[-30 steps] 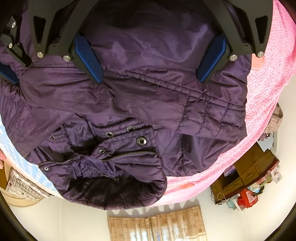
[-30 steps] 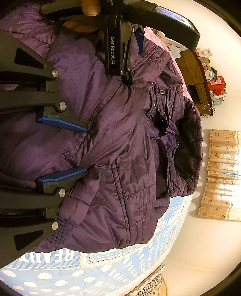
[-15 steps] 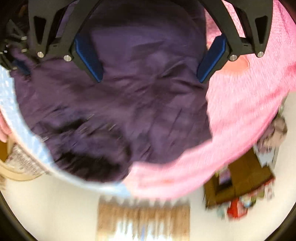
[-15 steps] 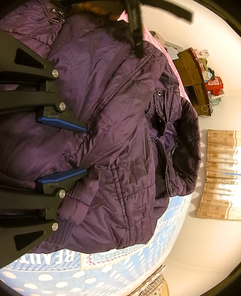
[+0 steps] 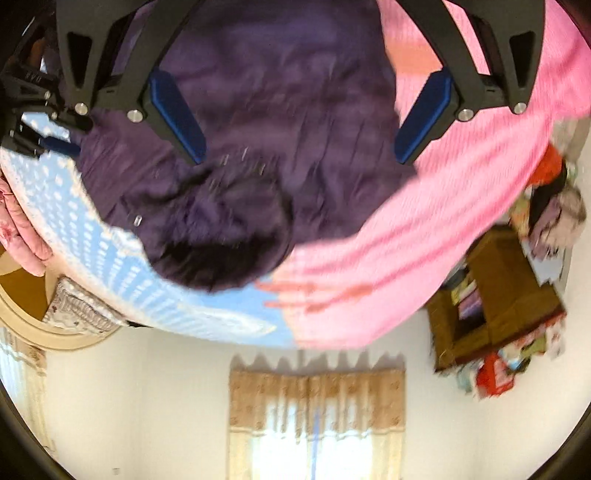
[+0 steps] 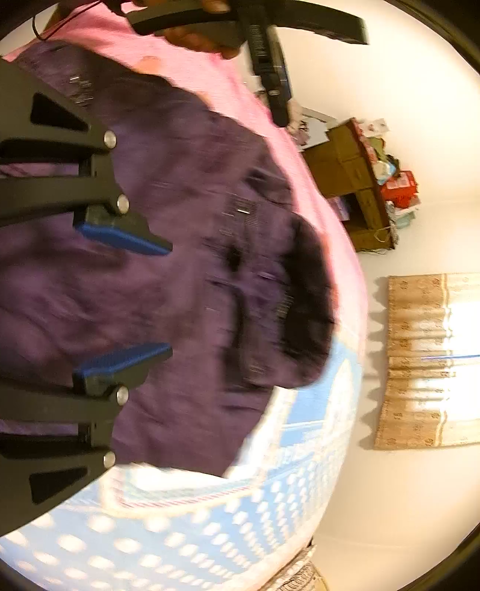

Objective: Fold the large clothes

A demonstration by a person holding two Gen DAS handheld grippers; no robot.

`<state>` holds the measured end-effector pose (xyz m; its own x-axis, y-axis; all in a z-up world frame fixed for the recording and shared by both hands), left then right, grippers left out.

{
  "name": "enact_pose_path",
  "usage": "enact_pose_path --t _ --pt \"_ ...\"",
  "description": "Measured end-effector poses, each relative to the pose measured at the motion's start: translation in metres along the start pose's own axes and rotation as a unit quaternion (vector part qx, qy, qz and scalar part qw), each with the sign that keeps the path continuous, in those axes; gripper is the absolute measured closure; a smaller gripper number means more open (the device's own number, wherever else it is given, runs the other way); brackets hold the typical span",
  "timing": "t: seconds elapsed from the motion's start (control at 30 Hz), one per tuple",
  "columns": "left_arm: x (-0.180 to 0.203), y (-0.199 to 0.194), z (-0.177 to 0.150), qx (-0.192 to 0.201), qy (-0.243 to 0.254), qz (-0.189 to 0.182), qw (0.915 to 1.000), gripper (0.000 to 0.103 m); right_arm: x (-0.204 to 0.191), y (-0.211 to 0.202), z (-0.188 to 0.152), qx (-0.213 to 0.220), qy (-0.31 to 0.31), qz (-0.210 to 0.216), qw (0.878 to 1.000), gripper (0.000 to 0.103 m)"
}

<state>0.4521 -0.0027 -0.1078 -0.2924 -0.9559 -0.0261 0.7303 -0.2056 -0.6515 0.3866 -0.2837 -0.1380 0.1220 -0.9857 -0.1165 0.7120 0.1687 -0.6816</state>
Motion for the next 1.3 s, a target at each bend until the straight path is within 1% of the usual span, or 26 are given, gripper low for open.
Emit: enact_pose_path --t 0.03,0.1,0.13,0.17,0.2,0.23,0.3,0.33,0.43,0.47,0.57,0.6,0.63,0.67,0.7,0.73,0.77,0.8,0.83,0.87,0.93,1.03,1.1,1.13,1.3 --pt "0.005 0.008 0.013 0.000 0.015 0.000 0.9999 0.000 0.005 0.004 0.017 0.003 -0.001 -0.004 1.000 0.050" --pt "0.013 0.024 0.028 0.000 0.041 0.022 0.9989 0.000 0.015 0.016 0.045 0.010 -0.013 -0.029 0.999 0.050" --pt "0.017 0.038 0.038 -0.002 0.055 0.030 0.9980 0.000 0.023 0.026 0.061 0.012 -0.016 -0.041 0.999 0.050" --pt "0.019 0.050 0.046 -0.002 0.061 0.032 0.9976 0.000 0.029 0.032 0.072 0.013 -0.015 -0.046 0.999 0.050" --pt "0.022 0.053 0.049 -0.002 0.064 0.034 0.9974 0.000 0.036 0.044 0.088 0.015 -0.013 -0.047 0.999 0.050" --pt "0.026 0.066 0.058 -0.005 0.069 0.039 0.9968 0.000 0.041 0.053 0.097 0.012 -0.014 -0.050 0.999 0.050" --pt "0.029 0.080 0.067 -0.007 0.078 0.037 0.9963 0.000 0.050 0.072 0.114 0.006 -0.015 -0.057 0.998 0.050" --pt "0.031 0.088 0.072 -0.007 0.083 0.033 0.9960 0.000 0.053 0.083 0.123 0.003 -0.015 -0.047 0.999 0.050" --pt "0.036 0.109 0.079 -0.012 0.105 0.034 0.9938 0.000 0.064 0.115 0.139 -0.012 -0.011 -0.042 0.999 0.050" --pt "0.037 0.116 0.080 -0.013 0.110 0.036 0.9932 0.000 0.066 0.126 0.144 -0.017 -0.008 -0.034 0.999 0.050" --pt "0.041 0.140 0.082 -0.023 0.132 0.044 0.9900 0.000 0.067 0.149 0.148 -0.031 -0.016 -0.023 0.999 0.050" --pt "0.041 0.144 0.082 -0.024 0.138 0.047 0.9890 0.005 0.067 0.160 0.148 -0.040 -0.025 -0.023 0.999 0.051" --pt "0.042 0.149 0.081 -0.025 0.146 0.052 0.9876 0.008 0.067 0.164 0.146 -0.047 -0.032 -0.024 0.998 0.065" --pt "0.043 0.152 0.081 -0.026 0.150 0.051 0.9870 0.014 0.065 0.169 0.142 -0.057 -0.049 -0.028 0.997 0.088" --pt "0.044 0.153 0.081 -0.026 0.152 0.049 0.9868 0.023 0.062 0.171 0.139 -0.059 -0.061 -0.035 0.996 0.089" --pt "0.047 0.153 0.080 -0.022 0.157 0.039 0.9865 0.041 0.060 0.168 0.136 -0.058 -0.070 -0.031 0.995 0.090" --pt "0.048 0.151 0.078 -0.019 0.165 0.028 0.9858 0.051 0.059 0.165 0.133 -0.059 -0.074 -0.024 0.995 0.091" --pt "0.050 0.150 0.076 -0.022 0.172 0.018 0.9847 0.078 0.058 0.161 0.128 -0.059 -0.081 -0.019 0.995 0.092" --pt "0.050 0.148 0.073 -0.029 0.175 0.008 0.9841 0.089 0.058 0.156 0.124 -0.057 -0.089 -0.023 0.994 0.092" --pt "0.049 0.145 0.072 -0.027 0.172 0.005 0.9847 0.089 0.060 0.151 0.121 -0.055 -0.090 -0.024 0.994 0.092" --pt "0.047 0.130 0.070 -0.013 0.163 -0.014 0.9864 0.090 0.060 0.137 0.113 -0.051 -0.089 -0.015 0.995 0.093" --pt "0.046 0.109 0.061 -0.001 0.171 -0.026 0.9849 0.092 0.055 0.120 0.100 -0.042 -0.108 -0.008 0.993 0.093" --pt "0.046 0.101 0.055 0.001 0.182 -0.029 0.9829 0.093 0.054 0.116 0.088 -0.050 -0.121 -0.010 0.991 0.093" --pt "0.046 0.096 0.050 0.004 0.195 -0.025 0.9806 0.093 0.056 0.116 0.079 -0.059 -0.125 -0.012 0.990 0.093" --pt "0.052 0.103 0.022 -0.023 0.231 -0.034 0.9720 0.093 0.065 0.128 0.052 -0.085 -0.117 -0.019 0.989 0.093"
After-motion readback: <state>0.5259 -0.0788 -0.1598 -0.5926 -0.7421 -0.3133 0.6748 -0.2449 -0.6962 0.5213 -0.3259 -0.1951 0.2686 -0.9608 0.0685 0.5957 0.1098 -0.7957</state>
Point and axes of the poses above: each gripper's, at about its wrist camera, not at the fingertips, and y roughly the way its jaws point, x to its right, z to its top, the point moved 6 cm from there along y, roughly the way its jaws point, and after that the axes turned 6 degrees about y, right-handed, at the moved point
